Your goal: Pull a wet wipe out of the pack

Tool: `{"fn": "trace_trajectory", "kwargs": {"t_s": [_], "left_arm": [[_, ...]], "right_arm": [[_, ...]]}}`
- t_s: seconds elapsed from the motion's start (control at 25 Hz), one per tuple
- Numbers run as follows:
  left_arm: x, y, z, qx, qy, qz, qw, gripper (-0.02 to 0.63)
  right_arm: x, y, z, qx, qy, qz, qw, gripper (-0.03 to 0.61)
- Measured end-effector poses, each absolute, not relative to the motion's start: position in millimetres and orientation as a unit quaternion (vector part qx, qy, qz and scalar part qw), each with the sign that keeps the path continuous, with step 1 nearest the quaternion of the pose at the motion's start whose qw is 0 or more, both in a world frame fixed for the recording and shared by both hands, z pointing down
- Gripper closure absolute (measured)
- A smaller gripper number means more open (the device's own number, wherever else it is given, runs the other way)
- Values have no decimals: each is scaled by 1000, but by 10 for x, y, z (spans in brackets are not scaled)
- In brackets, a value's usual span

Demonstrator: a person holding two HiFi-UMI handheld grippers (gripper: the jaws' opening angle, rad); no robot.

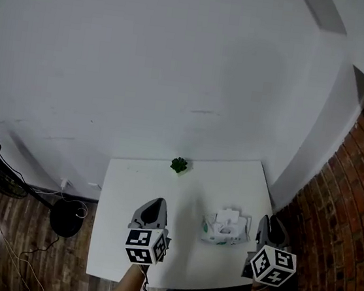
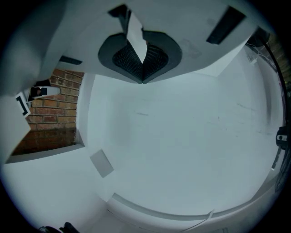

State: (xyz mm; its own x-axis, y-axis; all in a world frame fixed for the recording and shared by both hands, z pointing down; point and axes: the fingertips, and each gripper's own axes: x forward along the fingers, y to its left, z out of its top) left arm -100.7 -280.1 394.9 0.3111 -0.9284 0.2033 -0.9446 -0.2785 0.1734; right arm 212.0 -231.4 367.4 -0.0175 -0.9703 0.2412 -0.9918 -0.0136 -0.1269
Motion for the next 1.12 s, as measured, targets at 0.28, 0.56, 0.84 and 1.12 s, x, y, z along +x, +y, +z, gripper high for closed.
{"fn": "trace_trajectory", "kwargs": {"t_s": [0.28,0.56,0.84,1.12], "left_arm": [[-928,-2962,4075,796,-587,41,140,614],[-898,-2843,4129,783,-603,54,147,614],[-910,-2820,4118,773,-615,53,146,614],[-930,-2822,4159,769,-619,60,147,614]], "right_arm": [[2160,-2538,3744,693,-707,137,39,489],[2154,-2587,3778,668,-728,145,44,489],[2159,-2604,3801,655,-739,149,47,489],[2086,-2636,3900,638,-751,158,60,489]]}}
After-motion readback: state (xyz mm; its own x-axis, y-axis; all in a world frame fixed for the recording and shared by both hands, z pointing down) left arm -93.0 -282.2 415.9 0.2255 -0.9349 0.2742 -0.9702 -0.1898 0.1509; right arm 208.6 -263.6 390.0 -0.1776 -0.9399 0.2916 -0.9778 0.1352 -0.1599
